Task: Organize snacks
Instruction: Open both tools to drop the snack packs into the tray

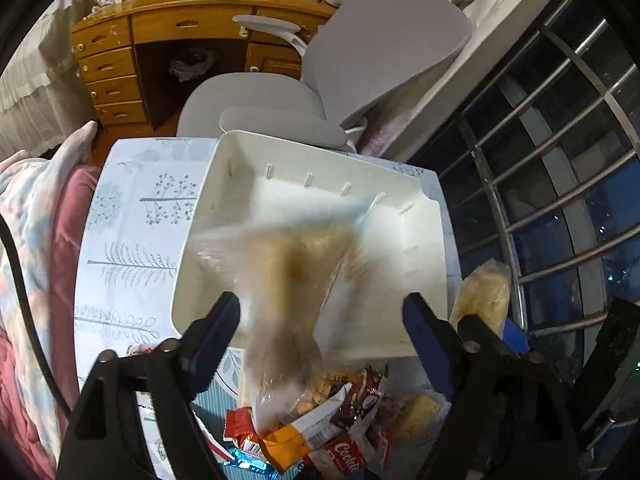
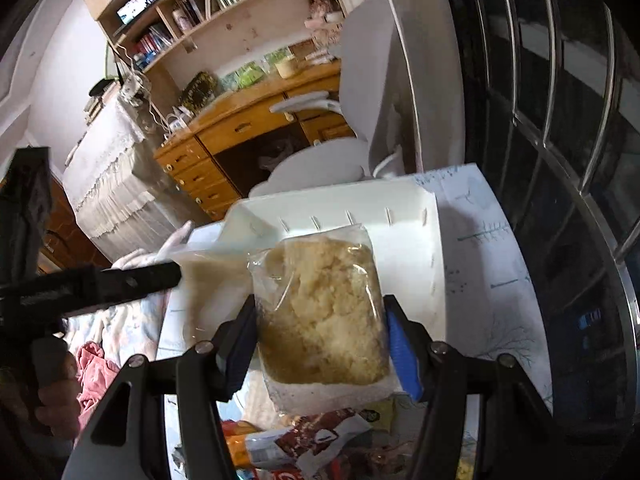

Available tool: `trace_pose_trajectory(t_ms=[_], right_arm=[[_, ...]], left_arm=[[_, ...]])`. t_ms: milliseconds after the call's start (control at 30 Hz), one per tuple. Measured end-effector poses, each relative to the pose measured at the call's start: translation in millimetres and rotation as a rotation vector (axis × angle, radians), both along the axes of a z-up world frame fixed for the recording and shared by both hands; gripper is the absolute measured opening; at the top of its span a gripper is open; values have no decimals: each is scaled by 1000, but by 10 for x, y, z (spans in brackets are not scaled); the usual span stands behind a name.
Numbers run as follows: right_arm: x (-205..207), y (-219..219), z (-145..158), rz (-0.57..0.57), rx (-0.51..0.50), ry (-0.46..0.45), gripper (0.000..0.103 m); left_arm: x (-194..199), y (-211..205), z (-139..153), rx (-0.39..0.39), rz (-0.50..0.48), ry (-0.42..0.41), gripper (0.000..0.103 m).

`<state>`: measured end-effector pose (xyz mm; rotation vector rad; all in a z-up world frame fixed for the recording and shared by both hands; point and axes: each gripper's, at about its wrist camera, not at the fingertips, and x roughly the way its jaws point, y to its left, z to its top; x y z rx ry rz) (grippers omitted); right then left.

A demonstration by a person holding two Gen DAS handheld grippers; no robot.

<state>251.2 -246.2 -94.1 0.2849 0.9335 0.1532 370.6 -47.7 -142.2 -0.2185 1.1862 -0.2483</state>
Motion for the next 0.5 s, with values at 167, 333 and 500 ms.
trace_pose_trajectory(t_ms=[167,333,500], right_arm=[[21,-134,-26,-12,19,-9,87],[-6,-226,-39,-40,45,-3,89],[-83,-201,-46,-49,48,12,89]], left_arm=[[-14,-19,61,87,57,-16,83],[-155,30,119,99,76,-27,83],[-351,88,205,169,71,-56,83]])
